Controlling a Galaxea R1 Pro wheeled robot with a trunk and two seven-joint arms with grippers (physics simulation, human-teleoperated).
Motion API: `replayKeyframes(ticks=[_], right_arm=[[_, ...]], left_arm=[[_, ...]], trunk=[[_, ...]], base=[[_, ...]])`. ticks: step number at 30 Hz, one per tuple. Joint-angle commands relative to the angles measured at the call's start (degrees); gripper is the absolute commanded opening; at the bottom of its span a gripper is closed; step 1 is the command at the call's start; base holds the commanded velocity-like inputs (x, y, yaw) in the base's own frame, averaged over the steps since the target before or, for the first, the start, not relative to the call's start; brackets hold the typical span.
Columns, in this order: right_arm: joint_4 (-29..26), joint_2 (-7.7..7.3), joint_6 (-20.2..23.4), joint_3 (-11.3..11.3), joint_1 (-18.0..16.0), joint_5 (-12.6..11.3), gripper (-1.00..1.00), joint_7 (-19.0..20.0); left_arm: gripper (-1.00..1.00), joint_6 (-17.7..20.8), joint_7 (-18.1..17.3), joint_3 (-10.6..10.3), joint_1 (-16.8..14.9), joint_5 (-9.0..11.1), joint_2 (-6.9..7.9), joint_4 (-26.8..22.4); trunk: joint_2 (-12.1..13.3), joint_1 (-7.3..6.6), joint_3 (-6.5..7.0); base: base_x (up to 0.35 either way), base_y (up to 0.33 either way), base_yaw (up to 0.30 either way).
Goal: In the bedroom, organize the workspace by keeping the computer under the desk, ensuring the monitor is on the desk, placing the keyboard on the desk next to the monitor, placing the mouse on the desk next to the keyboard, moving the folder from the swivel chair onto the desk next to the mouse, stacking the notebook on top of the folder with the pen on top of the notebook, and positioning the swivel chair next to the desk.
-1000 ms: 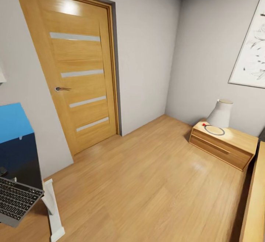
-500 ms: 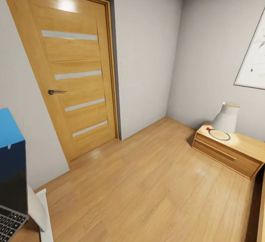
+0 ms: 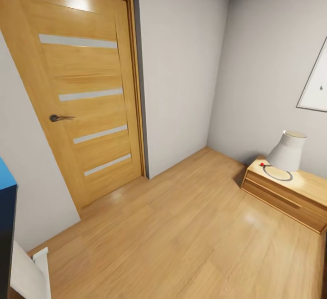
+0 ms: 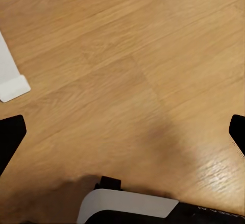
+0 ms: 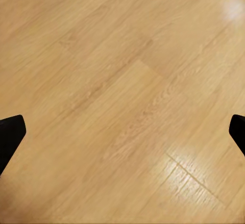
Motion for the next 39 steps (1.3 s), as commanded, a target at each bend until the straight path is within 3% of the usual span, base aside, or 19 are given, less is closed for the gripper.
replayKeyframes(ticks=[1, 28, 39], right_arm=[[0.03, 0.01, -0.21, 0.01, -0.03, -0.37, 1.0, 0.05], [0.12, -0.08, -1.45, 0.1, -0.03, -0.22, 1.0, 0.05], [0.18, 0.12, -1.44, 0.18, -0.03, -0.19, 1.0, -0.26]], left_arm=[[1.0, -0.11, -0.02, -0.01, -0.02, 0.14, 0.0, 0.0], [1.0, -0.08, 0.07, 0.08, -0.02, 0.22, 0.09, 0.03], [1.0, 0.02, 0.07, 0.03, -0.02, 0.16, 0.0, 0.03]], trunk=[[-0.03, 0.04, -0.06], [-0.03, 0.04, -0.06], [-0.03, 0.04, -0.06]], base=[[0.326, 0.0, 0.0], [0.326, 0.0, 0.0], [0.324, -0.035, 0.22]])
